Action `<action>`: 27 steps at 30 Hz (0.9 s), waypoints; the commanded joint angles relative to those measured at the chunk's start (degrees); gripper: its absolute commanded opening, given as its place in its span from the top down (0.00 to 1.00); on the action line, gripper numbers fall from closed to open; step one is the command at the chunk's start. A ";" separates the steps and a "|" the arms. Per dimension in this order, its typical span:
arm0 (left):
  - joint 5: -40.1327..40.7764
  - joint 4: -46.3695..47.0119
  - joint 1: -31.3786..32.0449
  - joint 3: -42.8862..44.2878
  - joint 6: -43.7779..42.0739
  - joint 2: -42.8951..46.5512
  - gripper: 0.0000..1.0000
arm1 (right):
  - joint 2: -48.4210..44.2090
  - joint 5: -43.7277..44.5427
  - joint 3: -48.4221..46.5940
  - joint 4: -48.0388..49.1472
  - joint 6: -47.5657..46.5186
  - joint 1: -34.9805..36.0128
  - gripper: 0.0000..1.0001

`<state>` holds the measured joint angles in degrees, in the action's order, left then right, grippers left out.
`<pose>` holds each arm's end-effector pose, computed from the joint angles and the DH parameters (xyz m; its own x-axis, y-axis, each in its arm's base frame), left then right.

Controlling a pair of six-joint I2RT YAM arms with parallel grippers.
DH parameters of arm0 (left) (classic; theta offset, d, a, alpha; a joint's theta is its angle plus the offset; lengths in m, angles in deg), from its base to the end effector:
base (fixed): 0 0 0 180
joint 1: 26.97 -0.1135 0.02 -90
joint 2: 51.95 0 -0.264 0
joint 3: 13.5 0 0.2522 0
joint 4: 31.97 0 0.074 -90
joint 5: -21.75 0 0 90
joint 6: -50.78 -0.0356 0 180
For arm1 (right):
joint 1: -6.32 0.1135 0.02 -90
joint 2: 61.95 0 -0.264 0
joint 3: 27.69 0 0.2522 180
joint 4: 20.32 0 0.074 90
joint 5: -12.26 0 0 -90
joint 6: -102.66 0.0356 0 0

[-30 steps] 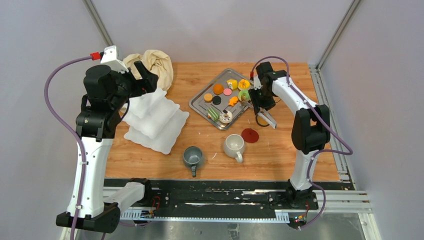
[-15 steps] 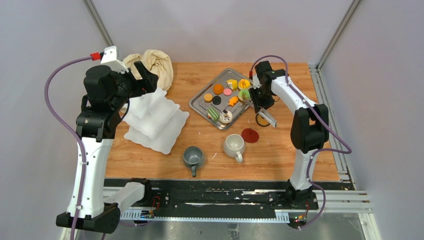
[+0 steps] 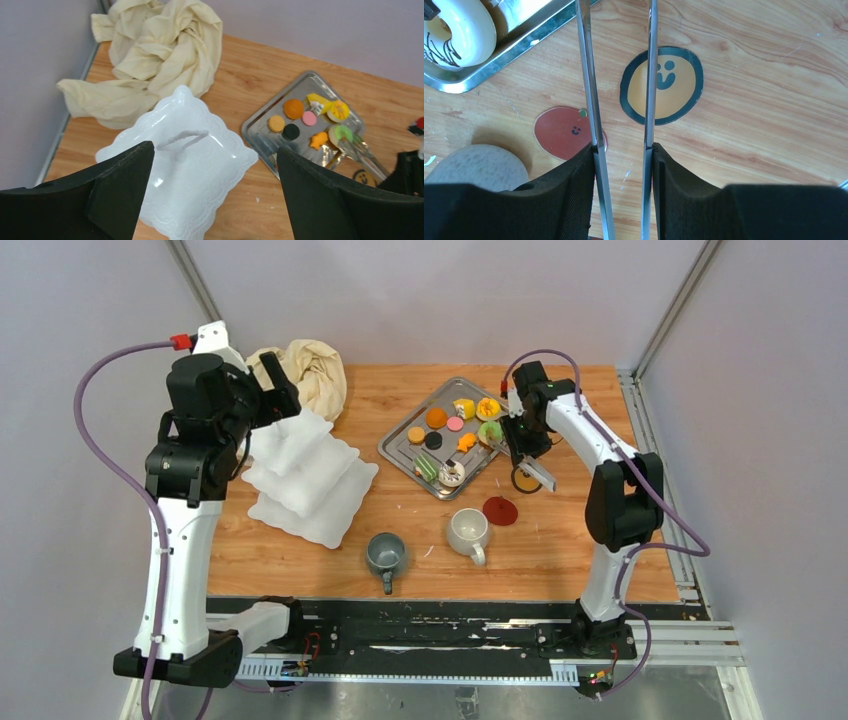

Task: Serve the afternoon tea

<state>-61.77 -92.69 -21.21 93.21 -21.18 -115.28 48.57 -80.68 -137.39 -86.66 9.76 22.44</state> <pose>0.1887 -0.0150 0.4900 -0.2796 -0.2811 -0.9180 -0.0989 0.9595 -0.2636 0.3907 0.1148 0.2562 -0.8692 -0.3038 -0.3901 -0.3408 0.9397 0.0276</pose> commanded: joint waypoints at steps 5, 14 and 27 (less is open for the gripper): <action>10.41 -7.48 0.22 5.07 -4.59 -5.58 0.00 | -3.82 -0.17 1.84 0.11 -0.45 0.78 0.91; 7.28 -8.24 0.22 3.91 -5.06 -8.60 0.08 | -4.70 -0.28 3.08 0.54 -0.80 0.79 0.91; 6.52 -3.82 0.22 -0.29 1.33 -7.16 0.32 | -4.33 -1.10 2.70 0.63 -0.71 0.76 0.91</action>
<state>-54.73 -99.65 -21.21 94.06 -22.53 -123.31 46.58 -81.16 -134.73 -85.89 9.76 22.44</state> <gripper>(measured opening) 0.706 0.408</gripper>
